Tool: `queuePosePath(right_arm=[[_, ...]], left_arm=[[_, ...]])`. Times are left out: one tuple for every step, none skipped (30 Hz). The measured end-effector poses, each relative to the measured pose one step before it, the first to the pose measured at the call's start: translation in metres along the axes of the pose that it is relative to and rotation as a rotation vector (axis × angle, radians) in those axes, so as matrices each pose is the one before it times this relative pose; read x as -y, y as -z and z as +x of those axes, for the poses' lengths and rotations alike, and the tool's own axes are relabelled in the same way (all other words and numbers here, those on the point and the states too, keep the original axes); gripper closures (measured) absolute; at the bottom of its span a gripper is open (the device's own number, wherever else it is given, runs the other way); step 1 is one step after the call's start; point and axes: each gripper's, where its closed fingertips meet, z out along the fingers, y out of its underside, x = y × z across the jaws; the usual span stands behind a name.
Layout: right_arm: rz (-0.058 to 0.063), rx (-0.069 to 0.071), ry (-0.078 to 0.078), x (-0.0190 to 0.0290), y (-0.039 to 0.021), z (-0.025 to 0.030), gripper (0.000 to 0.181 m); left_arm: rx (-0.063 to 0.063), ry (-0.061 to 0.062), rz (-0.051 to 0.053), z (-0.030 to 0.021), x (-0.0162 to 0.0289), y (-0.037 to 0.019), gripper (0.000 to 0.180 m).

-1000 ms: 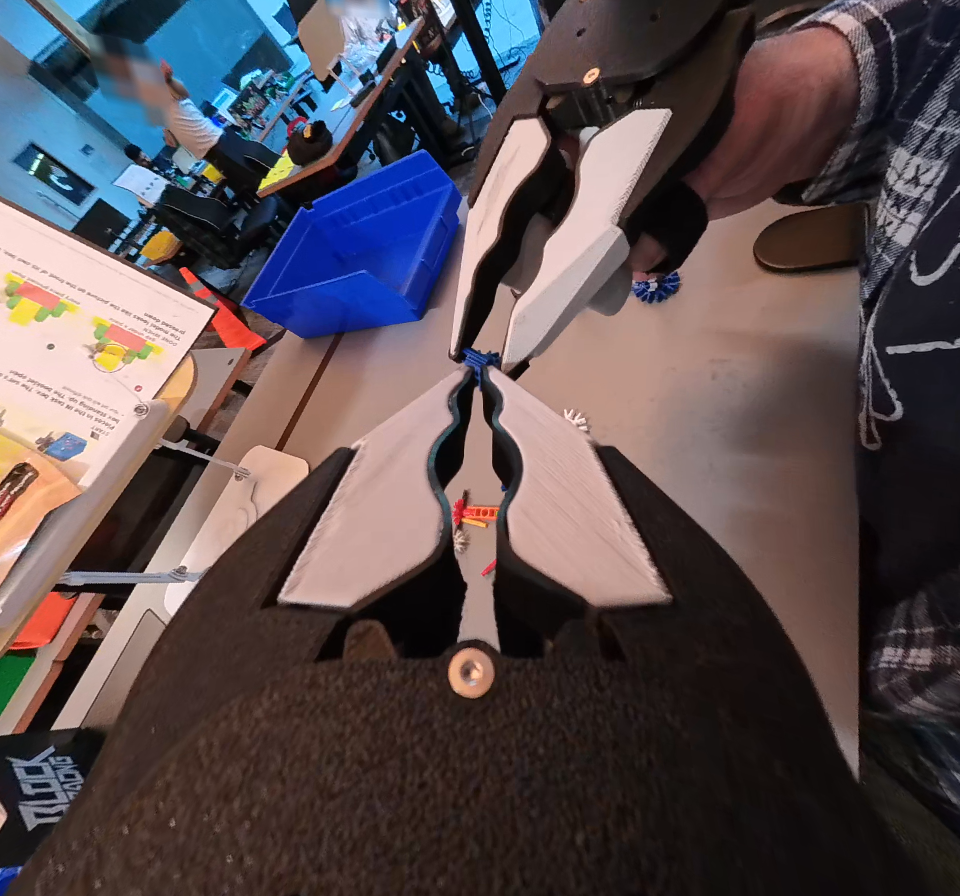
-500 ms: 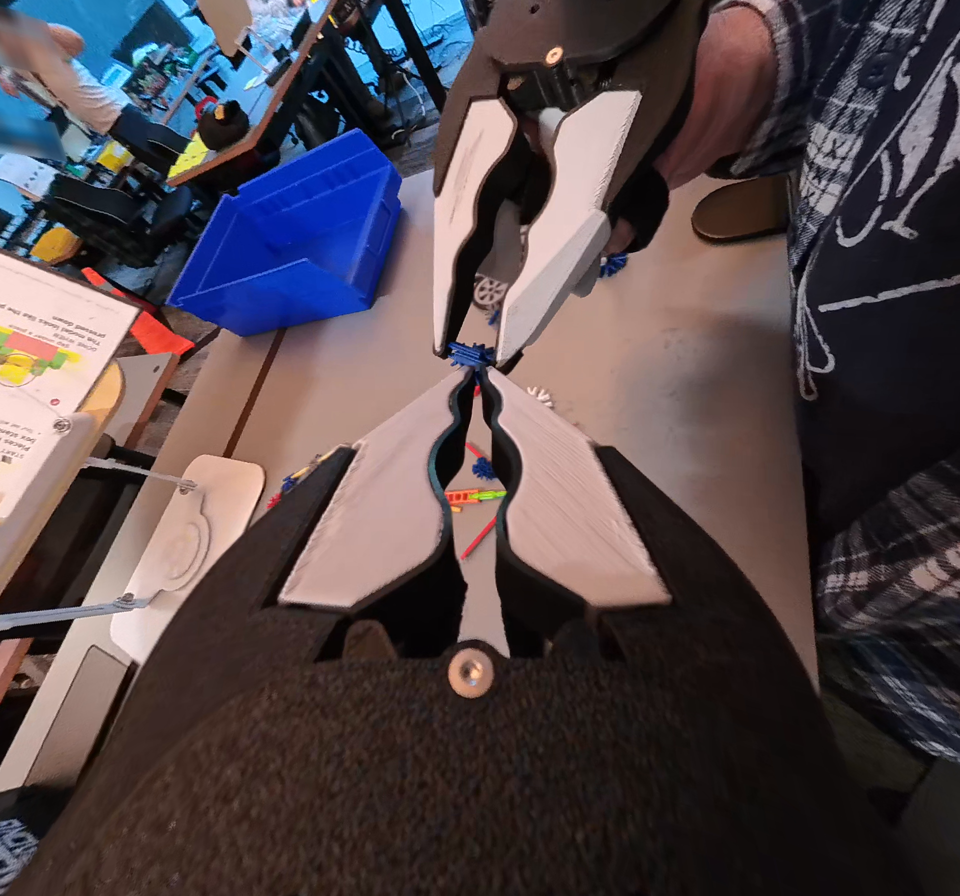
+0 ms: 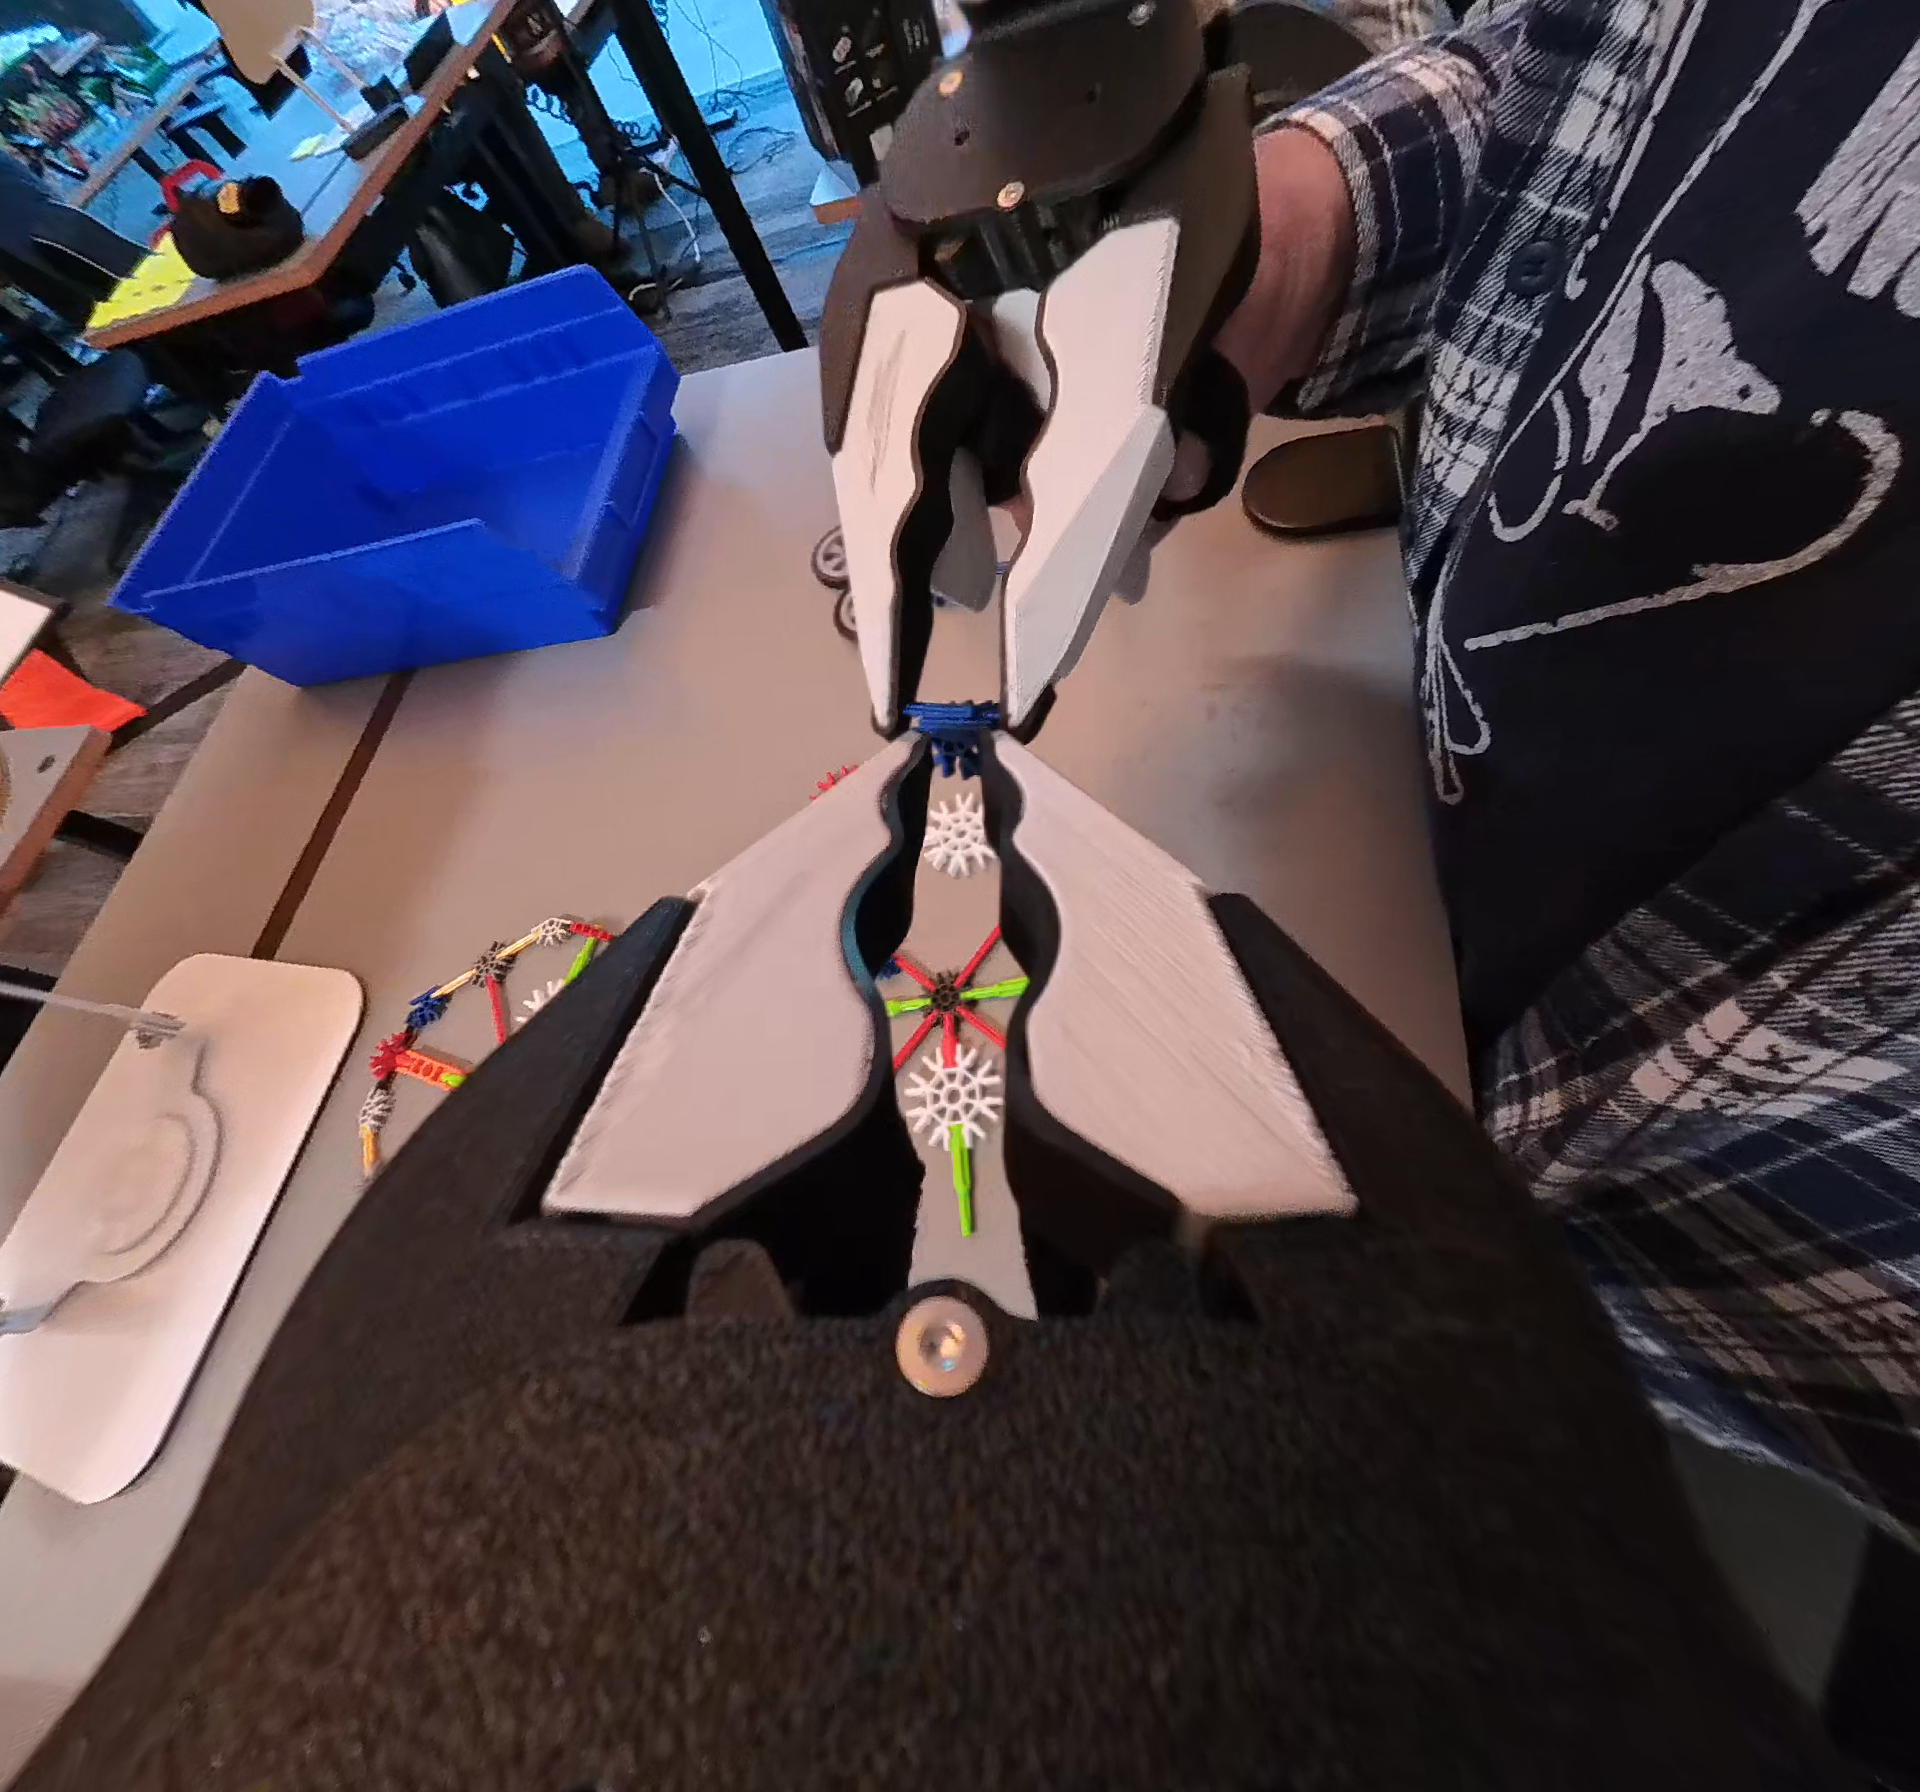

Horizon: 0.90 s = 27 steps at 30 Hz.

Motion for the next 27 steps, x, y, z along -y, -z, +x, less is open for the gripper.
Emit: queuePosePath(right_arm=[[0.0101,0.0138,-0.0228,0.00037,0.00004,-0.00072,0.159],[0.011,0.0144,-0.021,0.00032,0.00007,-0.00103,0.159],[0.0097,0.0174,-0.0261,0.00014,0.00003,-0.00109,0.159],[0.0126,0.0216,-0.0347,0.00029,0.00021,-0.00107,0.16],[0.0143,0.0242,-0.0362,0.0004,0.00027,-0.00143,0.16],[0.0116,0.0219,-0.0288,0.00011,0.00023,-0.00145,0.16],[0.0104,0.0158,-0.0247,0.00009,0.00038,-0.00084,0.16],[0.0131,0.0163,-0.0244,0.00063,0.00067,-0.00084,0.16],[0.0145,0.02,-0.0304,0.00094,0.00076,-0.00111,0.16],[0.0124,0.0172,-0.0295,0.00073,0.00067,-0.00058,0.16],[0.0082,0.0128,-0.0201,0.00016,0.00043,-0.00042,0.16],[-0.0004,0.012,-0.0136,-0.00082,0.00006,-0.00088,0.16],[-0.0012,0.011,-0.0119,-0.00059,-0.00013,-0.00089,0.16],[-0.0017,0.0127,-0.0163,-0.00066,0.00007,-0.00074,0.159],[0.0026,0.0219,-0.022,-0.00002,0.00049,-0.00171,0.159],[0.0059,0.0214,-0.025,0.00055,0.00072,-0.00152,0.159],[0.0005,0.016,-0.0239,-0.0004,0.00044,-0.0008,0.159],[-0.0092,0.0157,-0.0185,-0.0023,0.00007,-0.00107,0.159],[-0.0117,0.0207,-0.0152,-0.00314,0.00048,-0.00224,0.16],[-0.0067,0.0229,-0.0233,-0.00259,0.00057,-0.00264,0.16],[-0.0035,0.021,-0.0214,-0.00237,0.00053,-0.00263,0.16],[-0.0044,0.0162,-0.0152,-0.00256,0.00063,-0.00252,0.16],[-0.0061,0.0104,-0.0121,-0.00267,0.00068,-0.00216,0.16],[-0.0018,0.0002,-0.0085,-0.00198,0.00121,-0.00103,0.159],[-0.0031,0.0002,-0.0118,-0.00211,0.00141,-0.00118,0.159],[-0.0023,0.0013,-0.0109,-0.00227,0.00161,-0.00146,0.16],[0.0021,-0.0015,-0.0079,-0.00172,0.00204,-0.00141,0.16]], left_arm=[[-0.0062,0.0065,0.0056,0.00024,0.00042,0.00044,0.172],[-0.0082,0.0077,0.0066,0.00039,0.00061,0.0004,0.172],[-0.0073,0.0088,0.0065,0.00034,0.00066,0.00033,0.171],[-0.0083,0.0096,0.0097,0.00054,0.00098,0.00039,0.171],[-0.0104,0.0099,0.0108,0.00074,0.00123,0.00036,0.171],[-0.0077,0.0053,0.0043,0.0007,0.00048,0.00022,0.17],[-0.0088,0.001,-0.0024,0.00117,-0.0005,-0.00025,0.17],[-0.0103,0.0045,-0.0023,0.00121,-0.00047,-0.00024,0.17],[-0.0103,0.0059,-0.0013,0.00132,-0.00041,-0.00035,0.169],[-0.0042,0.0022,0.0022,0.00056,0.00028,-0.00039,0.17],[-0.0024,0.0038,0.0124,0.00042,0.00192,-0.00019,0.17],[-0.0109,0.0071,0.0095,0.00146,0.0015,-0.00032,0.171],[-0.0078,-0.0008,-0.0002,0.00136,0.00003,-0.00064,0.171],[-0.002,-0.0065,0.0002,0.00098,0.00047,-0.00042,0.17],[-0.0052,-0.0005,0.0089,0.00125,0.00195,0.00003,0.17],[-0.0047,-0.0013,0.0085,0.00136,0.00226,0.0001,0.172],[-0.0043,-0.0144,-0.0075,0.00216,0.00053,-0.00091,0.174],[-0.0066,-0.025,-0.0189,0.00325,-0.00054,-0.00167,0.175],[-0.0108,-0.0171,-0.0138,0.00333,0.00015,-0.0011,0.175],[-0.0148,-0.0099,-0.0102,0.00352,0.00075,-0.00112,0.175],[-0.0108,-0.0153,-0.0089,0.00293,0.00101,-0.00093,0.175],[-0.0151,-0.0161,-0.011,0.0035,0.00081,-0.00122,0.175],[-0.0151,-0.0122,-0.0087,0.00293,0.00065,-0.00144,0.175],[-0.0092,-0.0099,-0.0062,0.00152,0.00055,-0.00176,0.175],[-0.0141,-0.0073,-0.0013,0.00181,0.00071,-0.00206,0.175],[-0.0193,-0.0019,0.0035,0.00222,0.0012,-0.00221,0.175],[-0.0146,-0.0045,0.0066,0.00133,0.00162,-0.00243,0.176]])
